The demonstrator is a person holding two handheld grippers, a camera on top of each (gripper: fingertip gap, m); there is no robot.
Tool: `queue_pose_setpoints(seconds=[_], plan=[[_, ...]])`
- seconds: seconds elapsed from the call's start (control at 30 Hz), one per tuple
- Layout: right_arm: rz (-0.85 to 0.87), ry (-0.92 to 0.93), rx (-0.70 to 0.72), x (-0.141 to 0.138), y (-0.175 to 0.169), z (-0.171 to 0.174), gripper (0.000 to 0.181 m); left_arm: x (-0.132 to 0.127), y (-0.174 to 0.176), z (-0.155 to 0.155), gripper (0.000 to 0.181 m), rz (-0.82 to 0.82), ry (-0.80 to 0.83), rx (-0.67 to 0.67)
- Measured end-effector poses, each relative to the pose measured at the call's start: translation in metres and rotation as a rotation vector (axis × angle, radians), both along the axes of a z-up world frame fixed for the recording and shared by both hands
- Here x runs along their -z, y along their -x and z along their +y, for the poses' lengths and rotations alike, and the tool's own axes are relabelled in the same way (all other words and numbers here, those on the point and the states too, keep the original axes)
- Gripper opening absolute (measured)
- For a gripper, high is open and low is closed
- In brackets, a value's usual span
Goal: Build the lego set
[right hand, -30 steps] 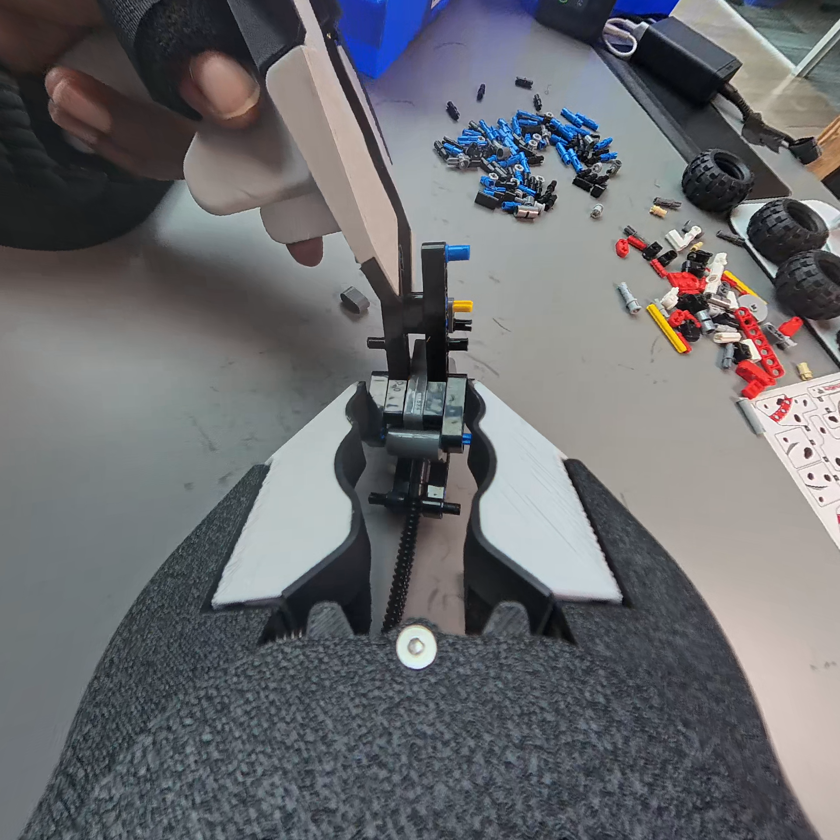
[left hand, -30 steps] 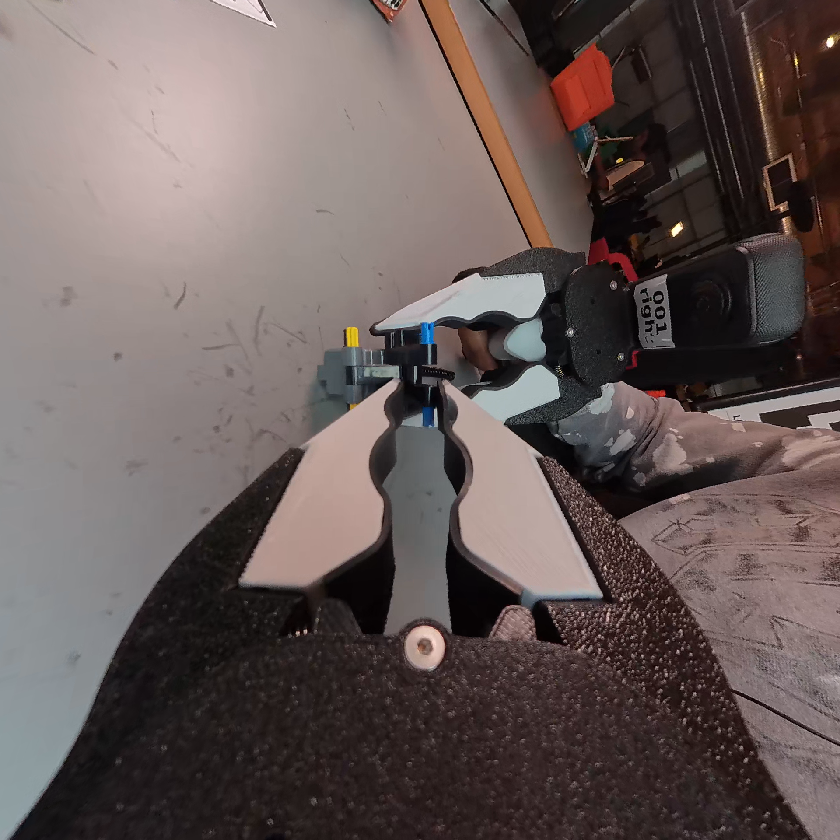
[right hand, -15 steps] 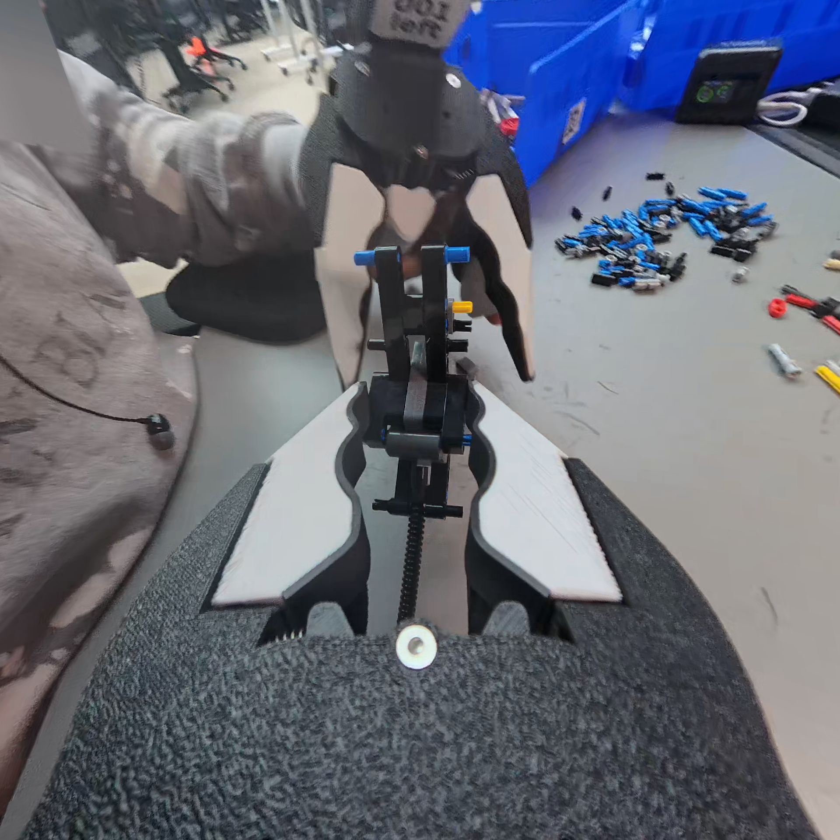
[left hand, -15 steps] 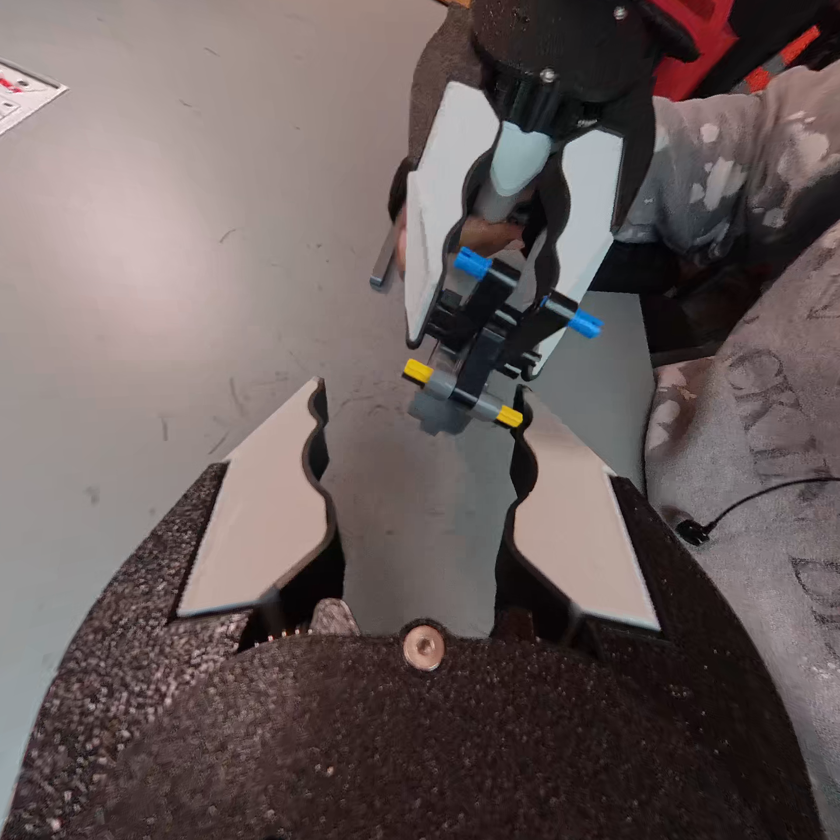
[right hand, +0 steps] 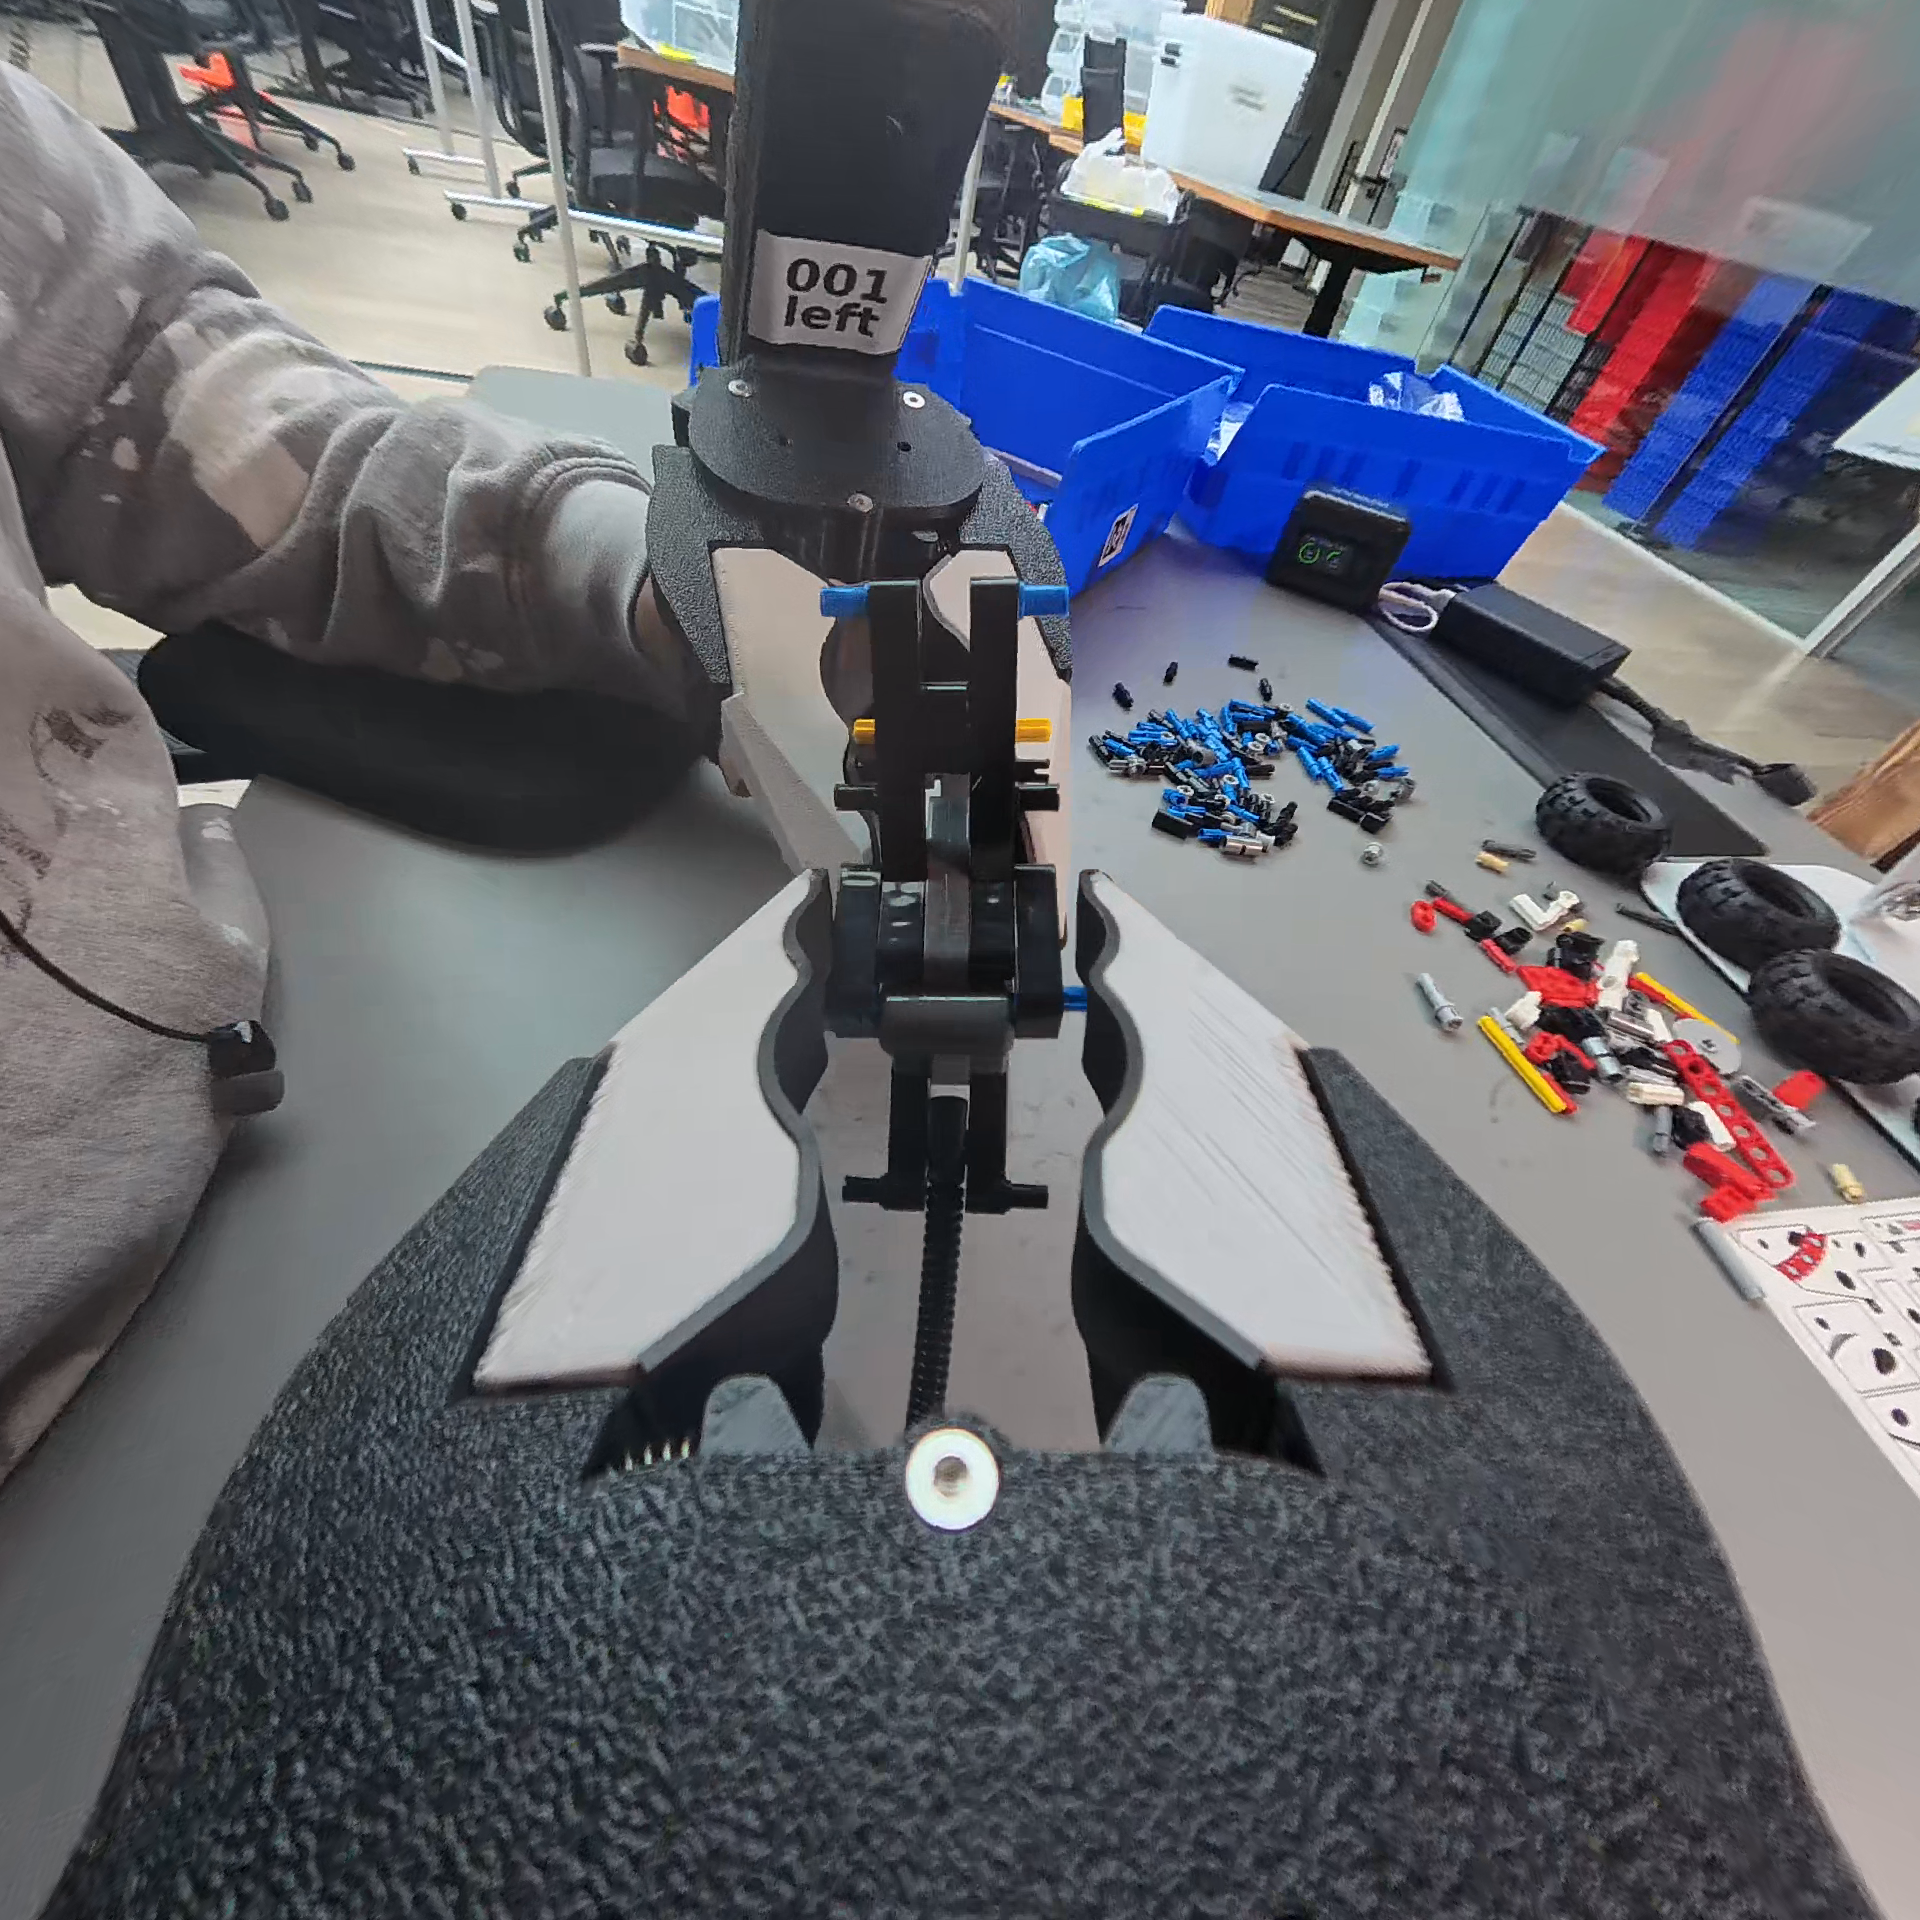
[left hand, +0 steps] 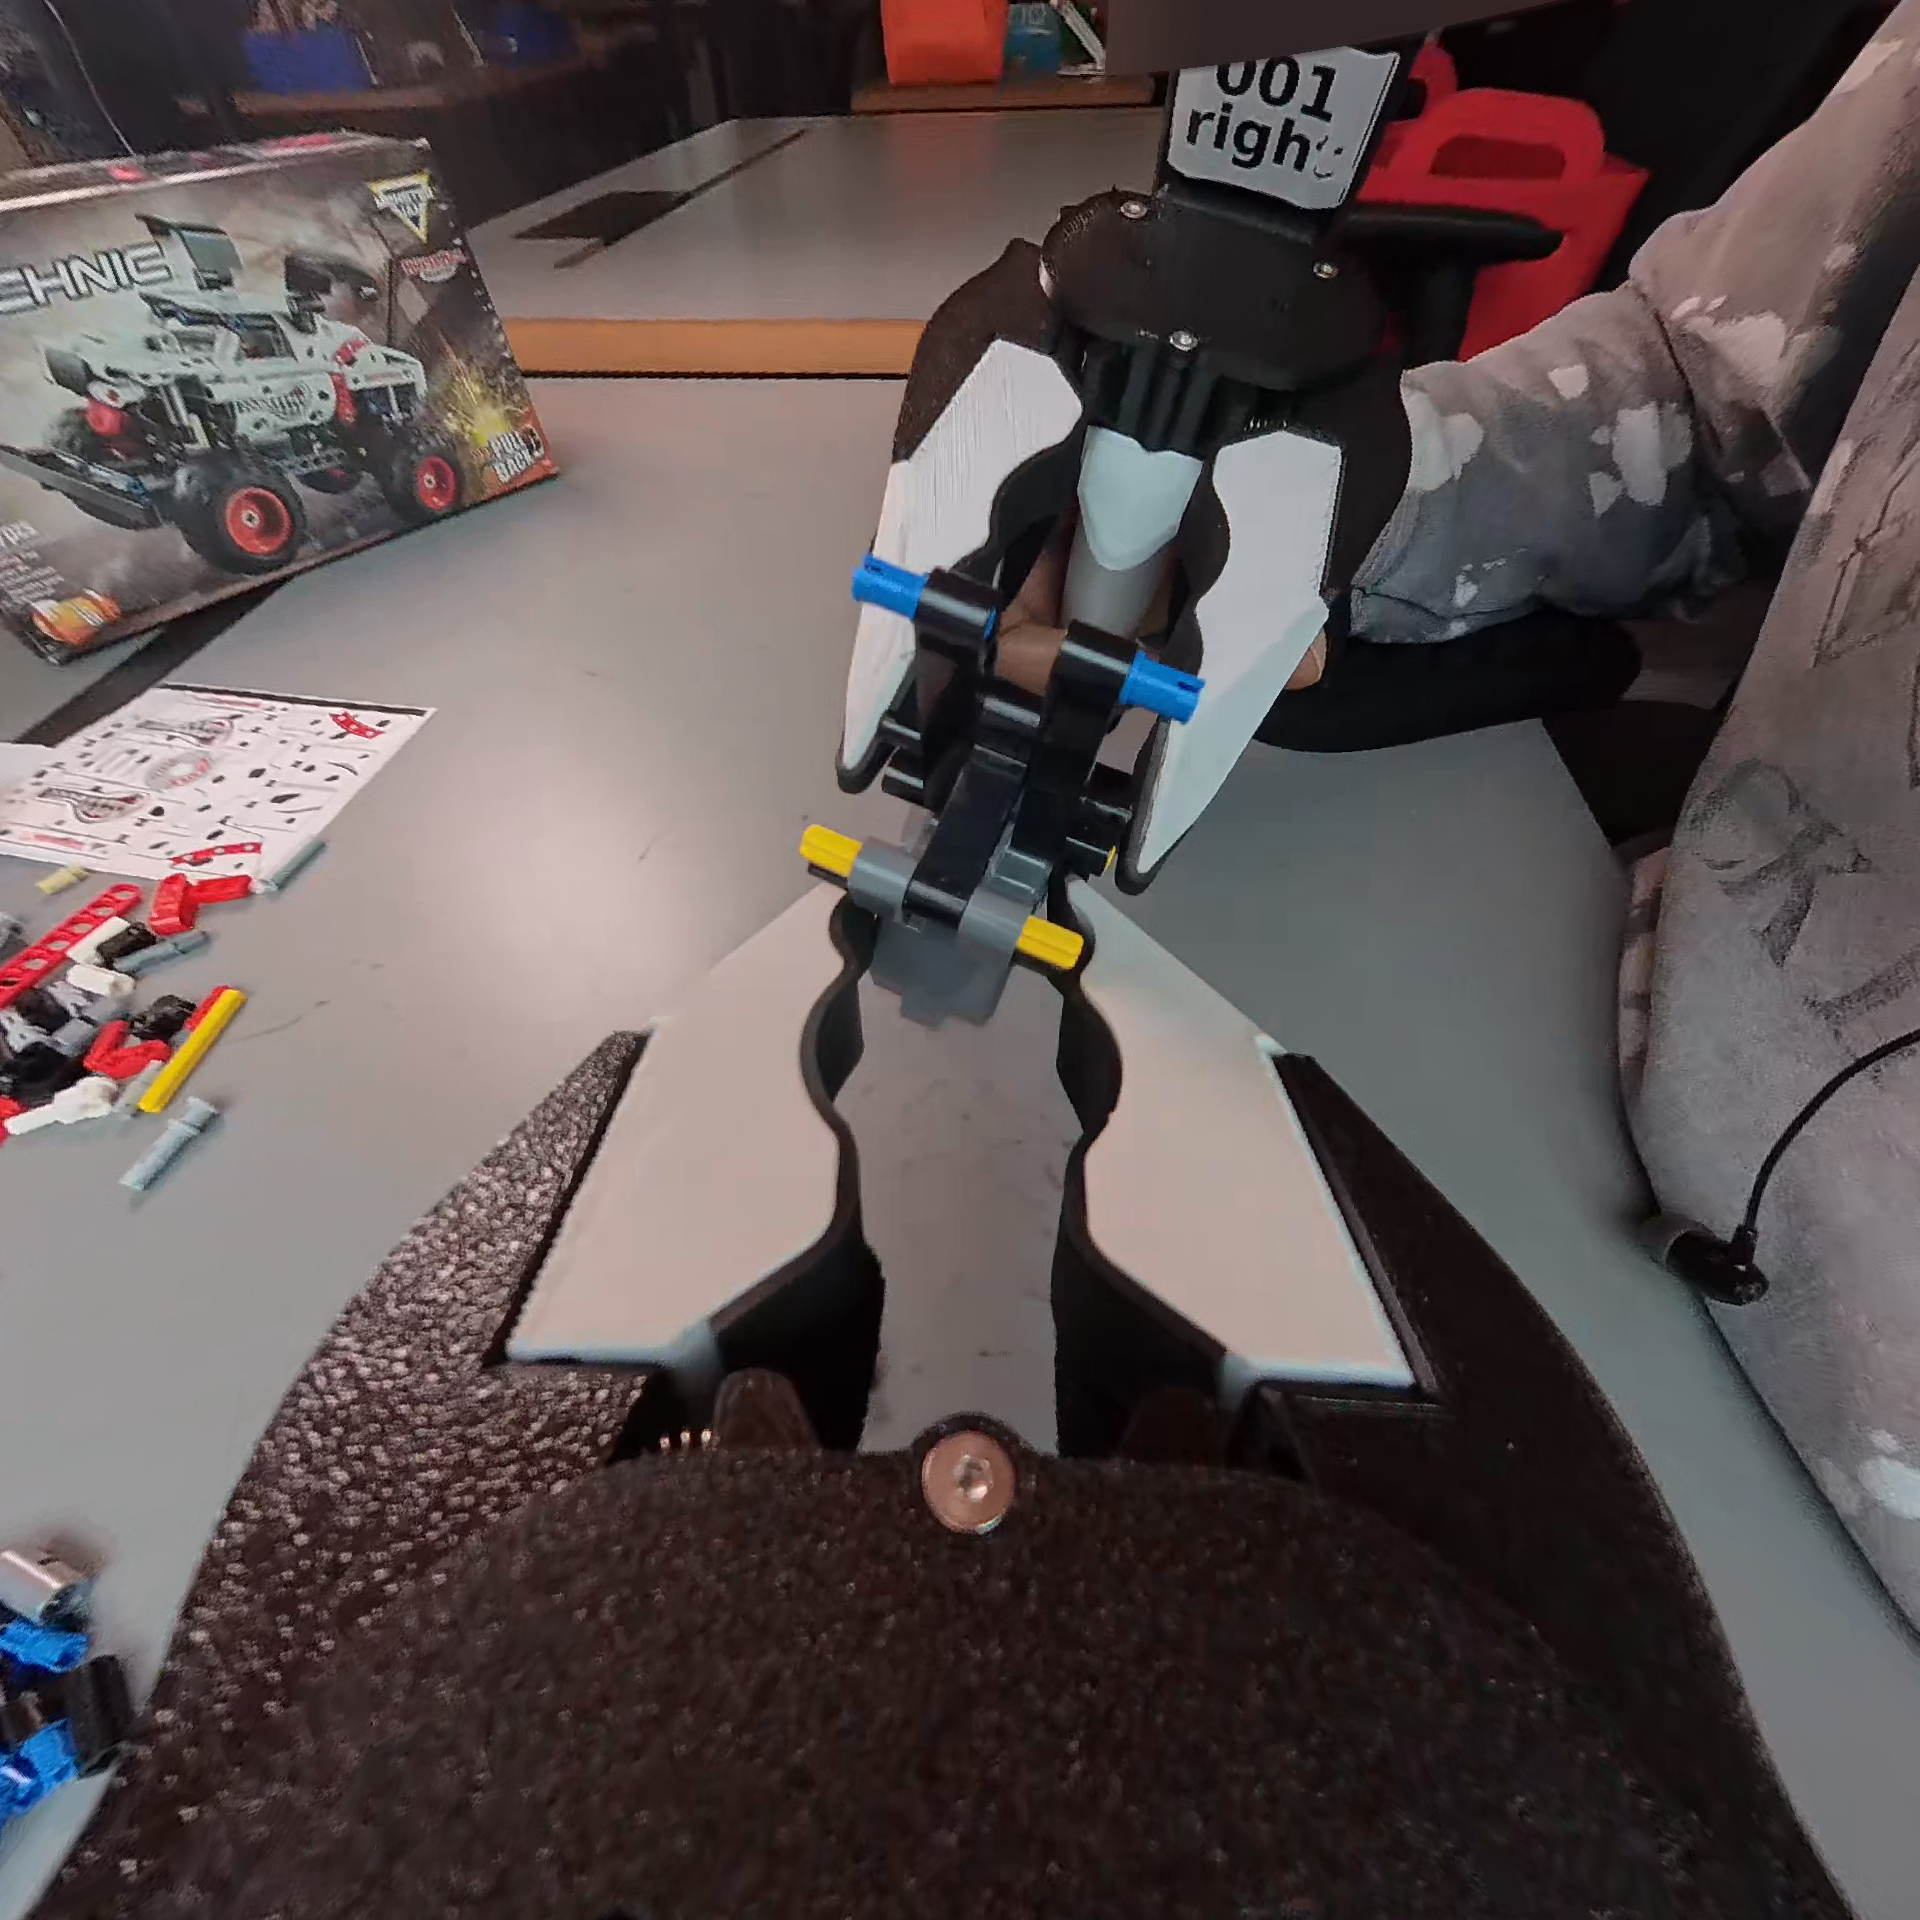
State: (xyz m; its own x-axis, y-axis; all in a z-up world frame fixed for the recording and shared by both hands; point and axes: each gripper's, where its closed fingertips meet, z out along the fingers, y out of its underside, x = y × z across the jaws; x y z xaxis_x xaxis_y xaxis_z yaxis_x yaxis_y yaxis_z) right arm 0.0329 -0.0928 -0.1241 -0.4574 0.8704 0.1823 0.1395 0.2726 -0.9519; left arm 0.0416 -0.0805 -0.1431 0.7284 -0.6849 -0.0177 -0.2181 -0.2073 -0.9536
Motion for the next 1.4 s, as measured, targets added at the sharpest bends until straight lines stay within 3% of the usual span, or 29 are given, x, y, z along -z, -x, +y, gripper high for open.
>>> queue_pose_setpoints(seconds=[0.17,0.87,0.97,1.1,1.2,1.4], plan=[[0.043,-0.081,0.025,-0.002,-0.003,0.003,0.043,-0.004,-0.002,0.004,0.033,0.103,-0.100,-0.029],[0.022,0.230,0.083,-0.012,0.010,0.013,0.042,-0.016,0.011,0.008,0.038,0.174,-0.181,-0.172],[0.021,0.257,0.068,-0.013,0.010,0.013,0.042,-0.016,0.010,0.007,0.038,0.096,-0.151,-0.144],[0.054,0.240,0.063,-0.018,0.010,0.013,0.043,-0.016,0.009,0.005,0.030,-0.186,0.028,-0.076],[0.019,0.310,0.033,-0.018,0.006,0.014,0.058,-0.024,0.015,0.007,0.025,-0.324,0.079,-0.086],[-0.066,0.336,0.028,-0.001,0.005,0.021,0.061,-0.023,0.014,0.006,0.025,-0.364,0.122,-0.077]])
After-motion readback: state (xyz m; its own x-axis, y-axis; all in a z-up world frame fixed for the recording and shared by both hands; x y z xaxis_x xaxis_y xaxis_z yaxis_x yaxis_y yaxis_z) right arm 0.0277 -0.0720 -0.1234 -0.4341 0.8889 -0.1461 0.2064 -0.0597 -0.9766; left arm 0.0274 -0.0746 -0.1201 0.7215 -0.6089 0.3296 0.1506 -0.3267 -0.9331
